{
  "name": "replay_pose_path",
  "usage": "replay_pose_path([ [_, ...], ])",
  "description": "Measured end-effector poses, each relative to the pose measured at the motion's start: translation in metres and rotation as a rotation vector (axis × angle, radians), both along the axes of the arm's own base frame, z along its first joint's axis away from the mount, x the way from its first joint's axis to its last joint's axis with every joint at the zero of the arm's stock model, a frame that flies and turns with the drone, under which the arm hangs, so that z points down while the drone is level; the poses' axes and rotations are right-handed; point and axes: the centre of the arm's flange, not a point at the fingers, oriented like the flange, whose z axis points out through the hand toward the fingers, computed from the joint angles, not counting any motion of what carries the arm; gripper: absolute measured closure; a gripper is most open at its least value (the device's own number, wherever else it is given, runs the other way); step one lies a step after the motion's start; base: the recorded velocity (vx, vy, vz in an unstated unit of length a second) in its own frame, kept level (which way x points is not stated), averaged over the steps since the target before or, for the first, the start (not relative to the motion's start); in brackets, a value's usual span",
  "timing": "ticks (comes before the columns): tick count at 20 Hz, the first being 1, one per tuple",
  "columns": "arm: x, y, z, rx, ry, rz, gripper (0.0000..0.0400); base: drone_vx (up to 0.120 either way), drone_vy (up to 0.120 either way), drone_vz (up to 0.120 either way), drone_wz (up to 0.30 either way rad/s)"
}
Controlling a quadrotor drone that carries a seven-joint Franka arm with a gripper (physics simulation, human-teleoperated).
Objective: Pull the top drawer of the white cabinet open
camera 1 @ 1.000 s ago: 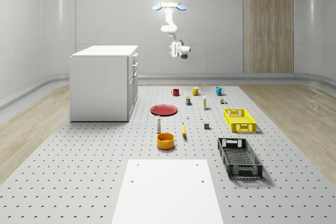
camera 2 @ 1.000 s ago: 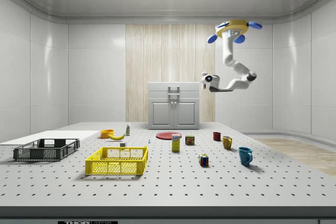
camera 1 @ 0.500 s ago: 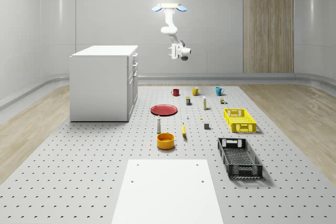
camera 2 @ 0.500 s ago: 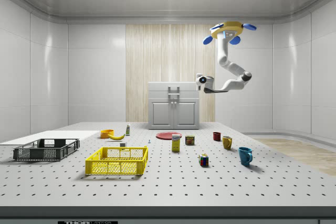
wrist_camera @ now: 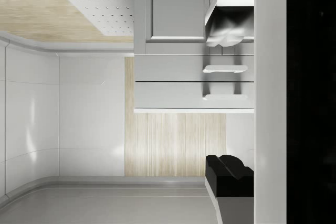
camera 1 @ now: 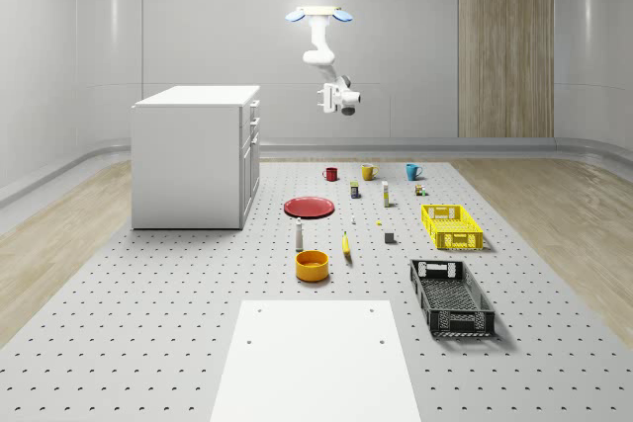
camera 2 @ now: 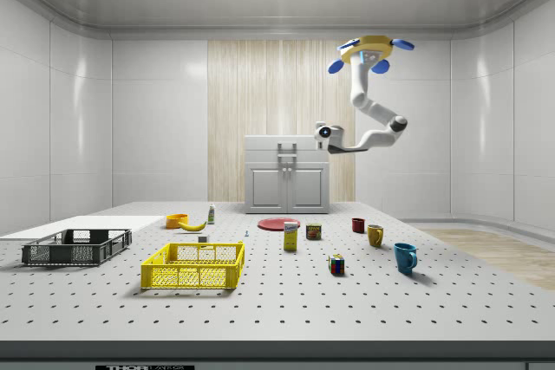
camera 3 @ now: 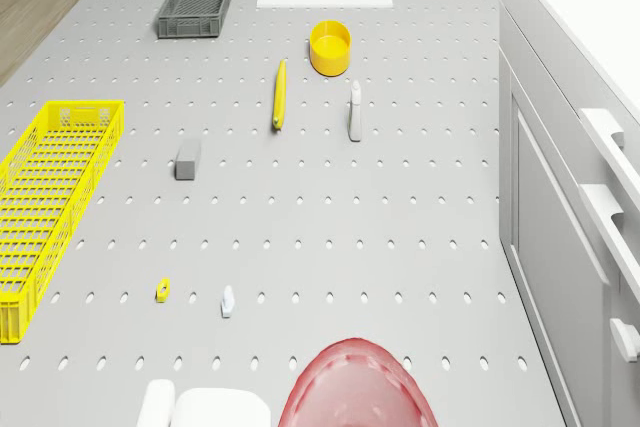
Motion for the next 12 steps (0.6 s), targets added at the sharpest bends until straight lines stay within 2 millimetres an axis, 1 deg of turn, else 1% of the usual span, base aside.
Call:
replay_pose_path([
  [7, 0.0, 0.0, 0.0, 0.0, 0.0, 0.0, 0.0095, 0.12, 0.0, 0.0, 0.0],
  [12, 0.0, 0.0031, 0.0, 0.0, 0.0, 0.0, 0.0095, 0.0, 0.0, 0.0, 0.0],
])
